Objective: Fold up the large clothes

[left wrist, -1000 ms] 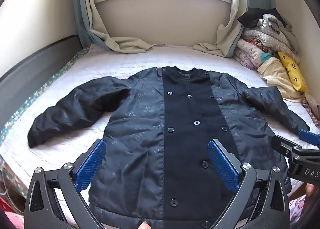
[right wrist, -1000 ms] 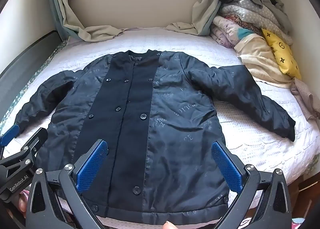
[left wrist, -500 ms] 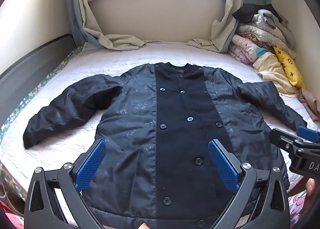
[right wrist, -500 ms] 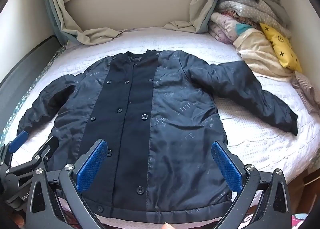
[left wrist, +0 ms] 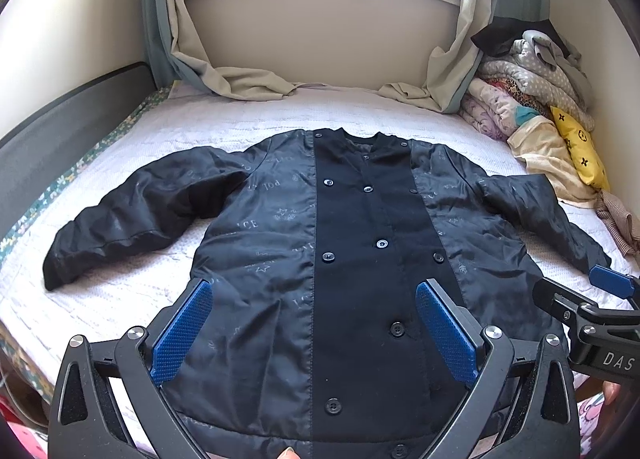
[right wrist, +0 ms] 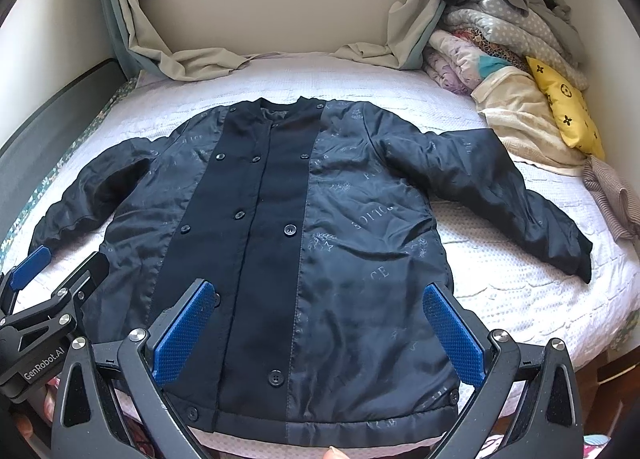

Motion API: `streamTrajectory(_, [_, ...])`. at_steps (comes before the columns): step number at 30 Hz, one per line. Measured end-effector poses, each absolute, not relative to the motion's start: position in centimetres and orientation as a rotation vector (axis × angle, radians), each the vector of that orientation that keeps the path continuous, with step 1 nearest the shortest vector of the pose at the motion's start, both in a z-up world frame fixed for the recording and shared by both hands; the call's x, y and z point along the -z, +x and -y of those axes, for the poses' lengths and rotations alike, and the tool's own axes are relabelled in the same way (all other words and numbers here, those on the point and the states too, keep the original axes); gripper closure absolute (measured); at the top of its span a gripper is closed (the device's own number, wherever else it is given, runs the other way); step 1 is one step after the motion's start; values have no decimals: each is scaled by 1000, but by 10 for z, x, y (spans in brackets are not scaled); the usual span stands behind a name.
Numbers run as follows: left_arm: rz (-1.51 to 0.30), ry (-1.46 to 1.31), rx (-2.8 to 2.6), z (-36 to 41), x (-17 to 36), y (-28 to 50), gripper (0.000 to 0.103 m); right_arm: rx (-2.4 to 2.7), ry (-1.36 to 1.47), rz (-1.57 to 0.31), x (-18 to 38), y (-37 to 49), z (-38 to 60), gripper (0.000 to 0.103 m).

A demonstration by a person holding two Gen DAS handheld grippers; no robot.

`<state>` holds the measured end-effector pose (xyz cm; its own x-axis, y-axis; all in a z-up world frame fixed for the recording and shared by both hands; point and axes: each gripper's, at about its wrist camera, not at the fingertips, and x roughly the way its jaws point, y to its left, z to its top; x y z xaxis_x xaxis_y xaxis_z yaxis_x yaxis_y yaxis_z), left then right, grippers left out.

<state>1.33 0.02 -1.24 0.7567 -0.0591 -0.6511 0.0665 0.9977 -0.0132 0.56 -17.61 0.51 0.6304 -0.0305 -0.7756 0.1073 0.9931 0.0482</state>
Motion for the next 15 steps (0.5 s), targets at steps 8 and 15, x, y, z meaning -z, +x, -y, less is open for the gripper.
streamTrajectory(8, [-711, 3, 73, -1, 12, 13, 0, 83, 95, -890, -3, 6, 175, 0])
streamTrajectory(15, [-707, -1, 76, -1, 11, 12, 0, 82, 94, -892, -3, 7, 176, 0])
